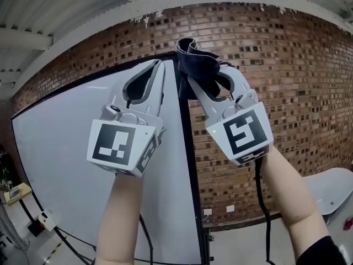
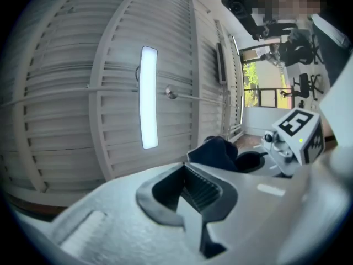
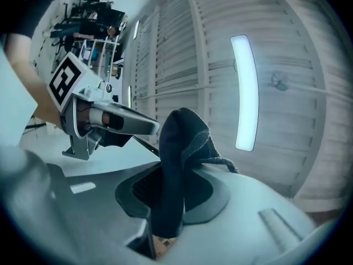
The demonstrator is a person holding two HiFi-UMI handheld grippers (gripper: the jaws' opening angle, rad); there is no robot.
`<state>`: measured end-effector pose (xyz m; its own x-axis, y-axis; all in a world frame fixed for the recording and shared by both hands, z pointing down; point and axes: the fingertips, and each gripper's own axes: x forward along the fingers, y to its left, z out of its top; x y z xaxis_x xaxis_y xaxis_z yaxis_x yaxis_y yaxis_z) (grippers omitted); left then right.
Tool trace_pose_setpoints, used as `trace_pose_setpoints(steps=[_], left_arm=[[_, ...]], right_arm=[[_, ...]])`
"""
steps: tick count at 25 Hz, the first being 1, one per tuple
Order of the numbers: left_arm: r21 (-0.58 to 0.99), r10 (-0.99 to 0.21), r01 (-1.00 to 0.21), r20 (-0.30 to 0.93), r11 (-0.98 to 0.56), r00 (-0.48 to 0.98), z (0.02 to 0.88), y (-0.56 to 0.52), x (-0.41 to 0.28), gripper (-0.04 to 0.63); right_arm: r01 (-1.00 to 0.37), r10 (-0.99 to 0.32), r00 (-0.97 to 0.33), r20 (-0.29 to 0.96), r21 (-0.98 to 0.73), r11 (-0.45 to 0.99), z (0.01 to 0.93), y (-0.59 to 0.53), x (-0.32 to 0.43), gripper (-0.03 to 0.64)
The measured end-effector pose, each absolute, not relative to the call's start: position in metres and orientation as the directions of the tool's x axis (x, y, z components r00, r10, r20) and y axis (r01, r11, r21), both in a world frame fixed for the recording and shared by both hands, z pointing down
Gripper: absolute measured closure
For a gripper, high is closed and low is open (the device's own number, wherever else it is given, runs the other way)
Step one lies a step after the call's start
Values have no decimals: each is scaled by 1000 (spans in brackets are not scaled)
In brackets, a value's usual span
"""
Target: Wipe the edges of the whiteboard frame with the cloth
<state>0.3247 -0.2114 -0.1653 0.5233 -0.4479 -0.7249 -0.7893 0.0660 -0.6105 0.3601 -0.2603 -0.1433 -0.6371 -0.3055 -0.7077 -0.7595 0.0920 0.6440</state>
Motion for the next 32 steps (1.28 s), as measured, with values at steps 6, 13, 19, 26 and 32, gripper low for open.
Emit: trace_pose_setpoints(steps=[6,13,19,26,32], left_arm=[[-602,-487,-791,-726,109,486,-179,-219,308,592],[-668,-551,-742,-644,65,531,-186,-246,300,592],[-671,-569,-738,-637,76,520,-194,-254,294,592],[-664,-572,-744,-638,69,516,-182,-252,295,592],[-666,-562,-744,-635,49,531,-154,-248,291,592]], right_arm=[[-746,-339,-587,-735,654,-126,-159,-260,344,538],[-742,-393,-490,-778,609,-280,-189,-267,352,538],[-668,-433,-509,-744,659,-346,-198,-272,340,538],[-610,-474,-533,-700,707,-358,-175,-273,332,538],[-583,-486,-535,-691,718,-380,-141,-273,323,538]])
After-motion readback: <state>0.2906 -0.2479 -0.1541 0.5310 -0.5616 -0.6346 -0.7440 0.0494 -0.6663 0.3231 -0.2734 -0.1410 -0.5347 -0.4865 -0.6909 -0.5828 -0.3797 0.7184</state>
